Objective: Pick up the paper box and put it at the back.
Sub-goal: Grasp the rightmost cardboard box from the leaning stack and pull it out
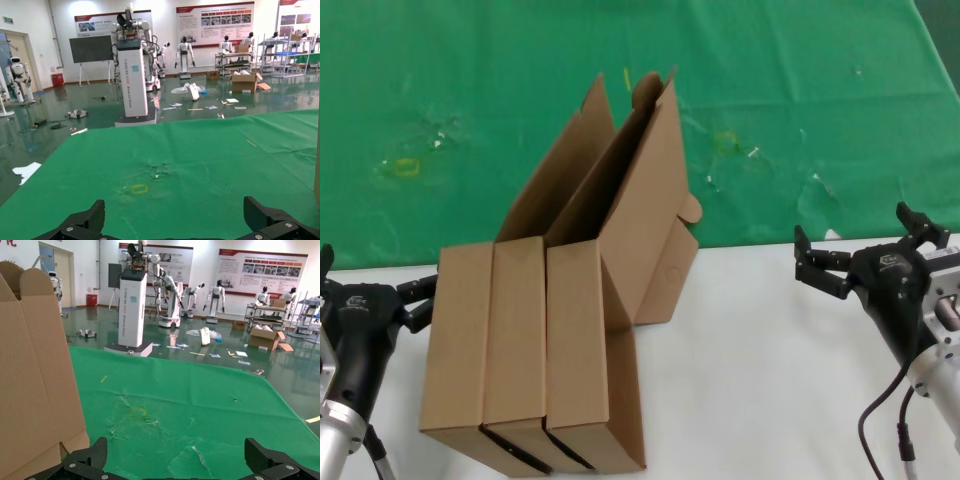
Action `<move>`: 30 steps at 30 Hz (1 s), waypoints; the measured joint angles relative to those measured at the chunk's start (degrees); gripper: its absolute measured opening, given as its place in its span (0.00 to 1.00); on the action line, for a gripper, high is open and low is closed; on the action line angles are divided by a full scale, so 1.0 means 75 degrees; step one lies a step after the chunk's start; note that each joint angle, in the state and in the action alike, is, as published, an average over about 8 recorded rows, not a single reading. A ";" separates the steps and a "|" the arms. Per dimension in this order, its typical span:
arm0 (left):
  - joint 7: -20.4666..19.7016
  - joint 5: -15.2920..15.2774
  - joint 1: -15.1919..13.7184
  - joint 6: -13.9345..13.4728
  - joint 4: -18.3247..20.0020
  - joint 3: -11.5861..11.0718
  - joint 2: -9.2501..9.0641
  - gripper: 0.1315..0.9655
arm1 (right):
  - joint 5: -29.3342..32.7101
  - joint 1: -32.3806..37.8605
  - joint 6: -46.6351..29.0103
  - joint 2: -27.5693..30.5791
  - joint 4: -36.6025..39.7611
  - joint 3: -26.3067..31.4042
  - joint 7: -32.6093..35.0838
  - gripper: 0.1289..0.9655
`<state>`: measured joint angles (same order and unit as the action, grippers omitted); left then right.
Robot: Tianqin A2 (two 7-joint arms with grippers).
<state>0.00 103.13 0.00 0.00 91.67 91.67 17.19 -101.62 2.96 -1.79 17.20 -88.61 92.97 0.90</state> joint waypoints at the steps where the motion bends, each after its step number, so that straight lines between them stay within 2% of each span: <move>1: 0.0000 0.0000 0.0000 0.0000 0.0000 0.0000 0.0000 1.00 | 0.0000 0.0000 0.0000 0.0000 0.0000 0.0000 0.0000 1.00; 13: 0.0000 0.0000 0.0000 0.0000 0.0000 0.0000 0.0000 0.99 | 0.0001 -0.0001 -0.0008 -0.0006 -0.0001 -0.0006 0.0007 1.00; 17: 0.0000 0.0000 0.0000 0.0000 0.0000 0.0000 0.0000 0.96 | -0.0062 -0.0040 -0.0337 -0.0192 -0.0055 -0.0215 0.0357 1.00; 20: 0.0000 0.0000 0.0000 0.0000 0.0000 0.0000 0.0000 0.94 | -0.0322 -0.0138 -0.1037 -0.0464 -0.0173 -0.0537 0.1095 1.00; 24: 0.0000 0.0000 0.0000 0.0000 0.0000 0.0000 0.0000 0.89 | -0.1198 -0.0381 -0.2443 -0.0592 -0.0390 -0.0800 0.2432 1.00; 30: 0.0000 0.0000 0.0000 0.0000 0.0000 0.0000 0.0000 0.79 | -0.3093 -0.0770 -0.4562 0.0400 -0.0492 -0.0258 0.3777 1.00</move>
<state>0.00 103.13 0.00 0.00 91.67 91.68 17.19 -124.81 -2.82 -36.00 20.19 -92.30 91.04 29.23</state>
